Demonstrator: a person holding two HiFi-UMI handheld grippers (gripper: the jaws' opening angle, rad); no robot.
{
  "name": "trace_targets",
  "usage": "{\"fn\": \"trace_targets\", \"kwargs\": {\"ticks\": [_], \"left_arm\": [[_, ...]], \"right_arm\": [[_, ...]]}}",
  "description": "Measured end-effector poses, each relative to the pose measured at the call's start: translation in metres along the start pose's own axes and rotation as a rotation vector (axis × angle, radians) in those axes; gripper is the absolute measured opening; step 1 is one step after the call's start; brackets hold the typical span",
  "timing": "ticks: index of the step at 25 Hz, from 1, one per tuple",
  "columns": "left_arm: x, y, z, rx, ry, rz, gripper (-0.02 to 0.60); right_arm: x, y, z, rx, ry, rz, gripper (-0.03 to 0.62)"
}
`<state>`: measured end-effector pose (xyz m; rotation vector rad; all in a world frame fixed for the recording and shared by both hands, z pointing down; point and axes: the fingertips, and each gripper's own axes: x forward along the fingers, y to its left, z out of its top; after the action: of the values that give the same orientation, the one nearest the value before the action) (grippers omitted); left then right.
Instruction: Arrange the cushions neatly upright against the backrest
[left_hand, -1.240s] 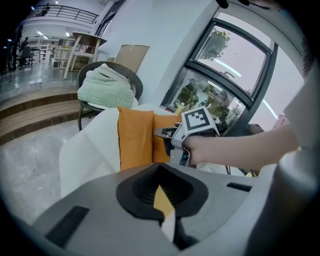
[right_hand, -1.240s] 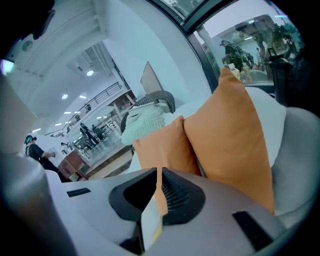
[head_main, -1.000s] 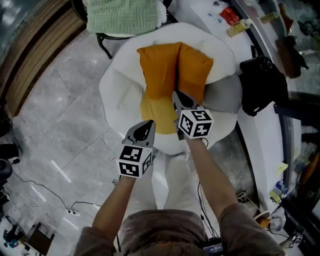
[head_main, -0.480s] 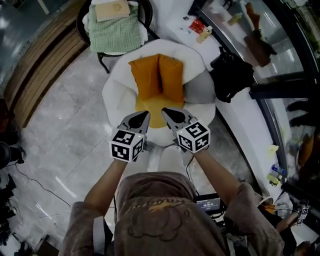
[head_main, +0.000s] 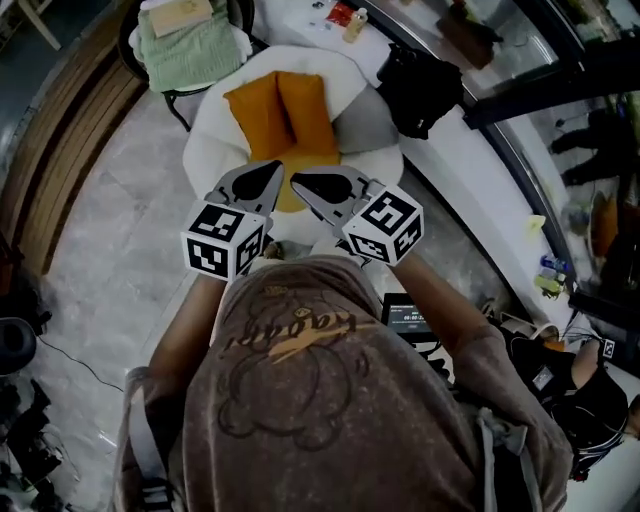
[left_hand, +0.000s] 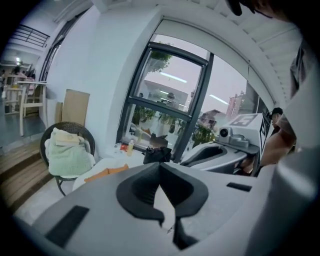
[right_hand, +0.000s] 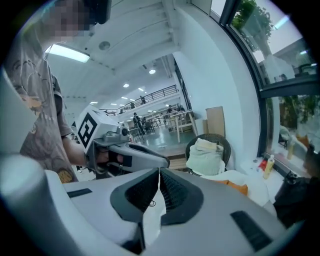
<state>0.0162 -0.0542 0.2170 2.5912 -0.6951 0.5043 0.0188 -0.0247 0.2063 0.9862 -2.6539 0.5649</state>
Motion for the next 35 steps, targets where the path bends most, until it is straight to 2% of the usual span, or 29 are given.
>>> {"fn": "trace_targets", "kwargs": {"ticks": [6,12,20,35], "left_arm": [[-0.028,-0.026,-0.005,0.042,-0.017,-0.037,0.005],[-0.017,-0.043,-0.018,0.026,-0.016,-0.064,0.005],[-0.011,-0.049,-0.021,0.027,-0.022,-0.084,0.005],[-0.006,-0.053,-0.02,0.031,-0.012,-0.095,0.005]], "right_arm": [[-0.022,0.037,0.004,-0.017,-0.002,0.041,0.026],[-0.044,0.033,-0.007,-0.041,0.028,0.048,0.025],[-0.053,0.022,-0.003,-0.04,-0.002,0.01,0.025],[-0.058,0.024,0.001,-0.03,-0.018,0.044,0.025]]}}
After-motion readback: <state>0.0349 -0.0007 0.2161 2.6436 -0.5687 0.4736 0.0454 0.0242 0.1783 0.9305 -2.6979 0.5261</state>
